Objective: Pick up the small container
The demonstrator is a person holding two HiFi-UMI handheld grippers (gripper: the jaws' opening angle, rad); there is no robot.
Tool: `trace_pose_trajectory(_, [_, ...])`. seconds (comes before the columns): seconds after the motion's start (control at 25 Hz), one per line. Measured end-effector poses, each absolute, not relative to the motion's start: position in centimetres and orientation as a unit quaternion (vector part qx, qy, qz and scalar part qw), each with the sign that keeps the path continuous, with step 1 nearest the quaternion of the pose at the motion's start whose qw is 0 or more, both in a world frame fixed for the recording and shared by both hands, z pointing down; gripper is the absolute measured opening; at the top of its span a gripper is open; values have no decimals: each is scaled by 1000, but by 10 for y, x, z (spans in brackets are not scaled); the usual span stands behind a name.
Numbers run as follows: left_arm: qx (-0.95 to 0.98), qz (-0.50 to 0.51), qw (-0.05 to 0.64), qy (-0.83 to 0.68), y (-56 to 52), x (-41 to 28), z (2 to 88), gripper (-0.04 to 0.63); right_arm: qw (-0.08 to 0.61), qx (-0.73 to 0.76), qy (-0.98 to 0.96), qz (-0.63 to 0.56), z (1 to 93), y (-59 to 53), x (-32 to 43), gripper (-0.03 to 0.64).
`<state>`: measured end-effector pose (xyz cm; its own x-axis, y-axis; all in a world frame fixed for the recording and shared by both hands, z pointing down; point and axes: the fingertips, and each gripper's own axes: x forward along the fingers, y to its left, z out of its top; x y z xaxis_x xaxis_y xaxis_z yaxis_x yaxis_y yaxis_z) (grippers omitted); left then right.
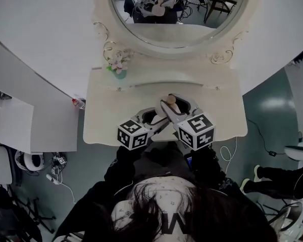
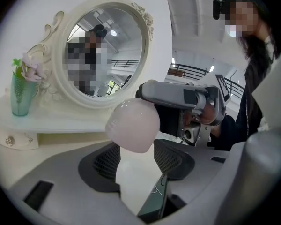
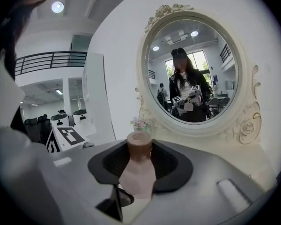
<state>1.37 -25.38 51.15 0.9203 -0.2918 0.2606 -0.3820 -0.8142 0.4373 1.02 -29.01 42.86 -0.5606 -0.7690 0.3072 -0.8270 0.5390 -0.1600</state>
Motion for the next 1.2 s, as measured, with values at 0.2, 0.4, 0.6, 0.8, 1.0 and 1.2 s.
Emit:
trace_pose_trajectory(0.2, [953, 100, 249, -141, -237, 23, 518, 213, 100, 491, -853, 147, 435, -274, 21, 146])
trace_pose_trajectory(0.4, [955, 104, 255, -105, -216, 36, 524, 213, 103, 523, -832, 154, 442, -254, 35, 146])
trace_pose_trajectory(0.6, [955, 109, 264, -80, -199, 44, 529, 213, 114, 541, -820, 152, 446, -238, 43, 146])
trace_pose_trajectory(0.8, [957, 112, 262, -61, -187, 50, 531, 213, 114, 554, -810, 155, 448, -225, 50, 146])
trace_pose_trajectory(1.0, [957, 111, 262, -52, -174, 59, 530, 213, 117, 563, -805, 149, 447, -213, 58, 146])
trace_pose_trajectory(1.2, [959, 123, 254, -38, -145, 69, 531, 213, 108, 576, -796, 150, 448, -182, 70, 146])
